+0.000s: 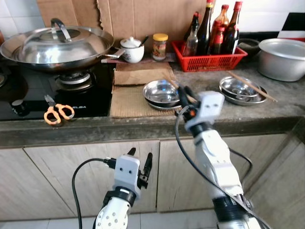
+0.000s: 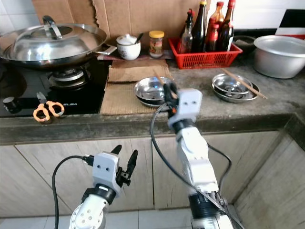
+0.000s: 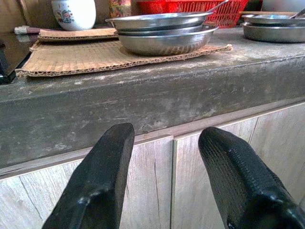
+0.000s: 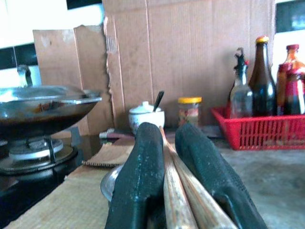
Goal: Kitchen organization
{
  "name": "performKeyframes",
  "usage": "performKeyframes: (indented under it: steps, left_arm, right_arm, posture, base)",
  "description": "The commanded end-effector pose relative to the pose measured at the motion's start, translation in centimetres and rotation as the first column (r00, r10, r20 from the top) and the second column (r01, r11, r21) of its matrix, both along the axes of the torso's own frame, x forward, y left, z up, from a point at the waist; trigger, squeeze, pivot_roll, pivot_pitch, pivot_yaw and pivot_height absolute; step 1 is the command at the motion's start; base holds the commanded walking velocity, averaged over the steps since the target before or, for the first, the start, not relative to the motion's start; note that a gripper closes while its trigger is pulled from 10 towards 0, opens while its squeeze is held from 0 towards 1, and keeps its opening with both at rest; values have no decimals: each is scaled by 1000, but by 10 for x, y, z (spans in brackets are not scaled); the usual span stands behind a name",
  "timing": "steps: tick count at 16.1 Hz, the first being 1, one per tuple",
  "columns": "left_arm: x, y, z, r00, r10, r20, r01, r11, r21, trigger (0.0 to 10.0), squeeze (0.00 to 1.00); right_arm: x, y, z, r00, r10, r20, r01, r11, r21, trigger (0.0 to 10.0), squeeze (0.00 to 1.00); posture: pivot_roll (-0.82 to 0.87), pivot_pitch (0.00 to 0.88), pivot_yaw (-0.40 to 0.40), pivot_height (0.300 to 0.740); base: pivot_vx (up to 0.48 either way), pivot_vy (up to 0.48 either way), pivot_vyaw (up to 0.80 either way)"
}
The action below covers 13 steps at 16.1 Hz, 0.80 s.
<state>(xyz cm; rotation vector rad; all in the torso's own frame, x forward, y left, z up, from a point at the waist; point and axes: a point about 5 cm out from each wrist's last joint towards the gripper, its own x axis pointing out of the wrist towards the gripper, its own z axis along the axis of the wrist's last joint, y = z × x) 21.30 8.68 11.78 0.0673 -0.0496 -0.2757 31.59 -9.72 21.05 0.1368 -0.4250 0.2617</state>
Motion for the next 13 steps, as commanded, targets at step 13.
performKeyframes:
  steps: [13]
  left_arm:
    - [3,4,-1,1000,31,3,-31,999,25,10000,0]
  right_arm:
    - [-9,-11,22,997,-47,65,43,998,52,0,0]
  posture:
    - [95,0,-35,740]
  base:
    - [-145,0,0]
